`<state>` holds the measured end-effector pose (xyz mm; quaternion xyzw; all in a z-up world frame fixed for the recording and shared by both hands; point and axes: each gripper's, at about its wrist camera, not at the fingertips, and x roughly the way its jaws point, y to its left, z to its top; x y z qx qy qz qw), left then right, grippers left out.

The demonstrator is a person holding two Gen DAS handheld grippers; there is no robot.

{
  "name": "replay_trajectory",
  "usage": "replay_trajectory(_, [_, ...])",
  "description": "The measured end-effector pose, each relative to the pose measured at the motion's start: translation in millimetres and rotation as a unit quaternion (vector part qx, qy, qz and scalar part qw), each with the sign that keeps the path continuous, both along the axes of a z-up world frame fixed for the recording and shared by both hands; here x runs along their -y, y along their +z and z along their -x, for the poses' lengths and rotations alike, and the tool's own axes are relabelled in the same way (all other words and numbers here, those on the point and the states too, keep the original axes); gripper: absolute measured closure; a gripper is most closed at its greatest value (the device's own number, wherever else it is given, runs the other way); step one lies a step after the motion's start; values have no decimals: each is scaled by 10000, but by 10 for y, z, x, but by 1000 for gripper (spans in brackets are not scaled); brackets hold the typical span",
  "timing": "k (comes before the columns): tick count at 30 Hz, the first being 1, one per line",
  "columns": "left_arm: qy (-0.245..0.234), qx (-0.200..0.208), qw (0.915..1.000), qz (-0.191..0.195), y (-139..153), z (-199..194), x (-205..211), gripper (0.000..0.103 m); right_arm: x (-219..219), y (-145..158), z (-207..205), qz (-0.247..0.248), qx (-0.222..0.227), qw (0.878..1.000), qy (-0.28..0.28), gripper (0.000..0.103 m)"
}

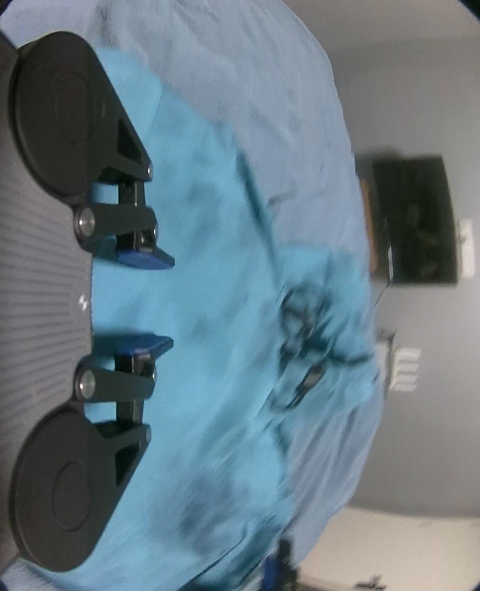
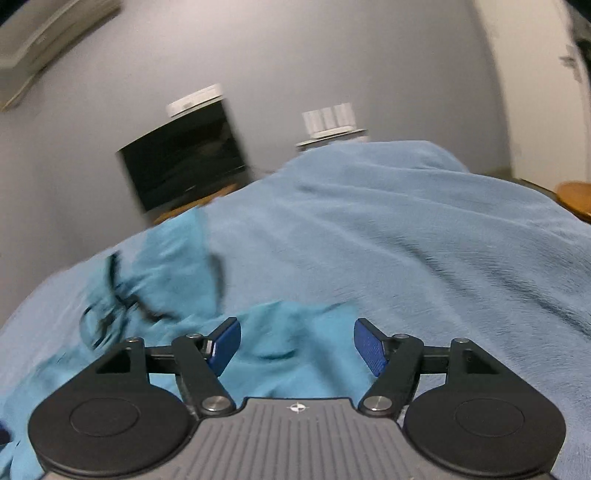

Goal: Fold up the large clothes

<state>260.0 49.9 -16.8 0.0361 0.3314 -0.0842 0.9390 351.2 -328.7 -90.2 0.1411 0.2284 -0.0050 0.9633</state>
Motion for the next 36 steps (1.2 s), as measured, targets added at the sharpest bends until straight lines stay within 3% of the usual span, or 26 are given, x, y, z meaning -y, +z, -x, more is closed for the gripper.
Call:
replay_trajectory(2, [-140,-131,9998,-11,-16,69,153,59,-177,46,86,182,-78,9990,407,32])
replay_trajectory(4, [-218,-267,9994,65,-44,136,254,41,-437,75,157,431,-202,9949,893,32])
replay_trajectory(5, [-248,-341,9991,79,-71,169,292,38,-560,73,208,542,-293,9916,1136,32])
replay_trajectory(10, [-291,-382,9967,-655,-249,346,461,35,-1050,-46,372,974,-1034,9712,1912,31])
replay_trajectory(14, [-98,-515,9965,-644,-293,431,372,35,-1285,-191,578,1535,-1521,9561,1981,22])
replay_trajectory(18, [-56,-542,9949,-854,-328,524,346,34,-1338,-206,762,1585,-1801,9528,1858,22])
replay_trajectory(29, [114,-365,9939,-1035,-262,741,306,31,-1182,-125,1086,1045,-2163,9612,1354,21])
replay_trajectory(33, [236,-154,9949,-972,-203,802,266,26,-1091,28,1286,983,-1597,9761,1095,18])
replay_trajectory(36, [531,99,9939,-958,-127,859,208,21,-875,147,1370,586,-1177,9898,547,13])
